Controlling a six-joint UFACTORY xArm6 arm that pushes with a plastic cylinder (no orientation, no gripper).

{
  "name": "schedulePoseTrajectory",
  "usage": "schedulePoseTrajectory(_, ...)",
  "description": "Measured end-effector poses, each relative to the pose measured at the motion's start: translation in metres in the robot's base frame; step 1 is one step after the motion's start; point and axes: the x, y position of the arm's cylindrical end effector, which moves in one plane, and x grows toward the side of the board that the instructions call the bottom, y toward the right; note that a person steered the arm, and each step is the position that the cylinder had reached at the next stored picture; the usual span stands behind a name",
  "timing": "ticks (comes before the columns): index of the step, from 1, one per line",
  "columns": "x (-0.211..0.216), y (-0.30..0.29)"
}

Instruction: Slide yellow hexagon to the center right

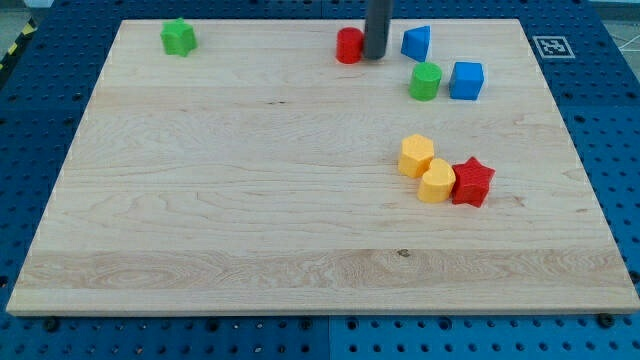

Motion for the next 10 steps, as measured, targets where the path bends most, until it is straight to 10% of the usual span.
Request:
schedulePoseTrajectory(5, 0.001, -0.038)
schedulePoseTrajectory(10, 0.210, 0.017)
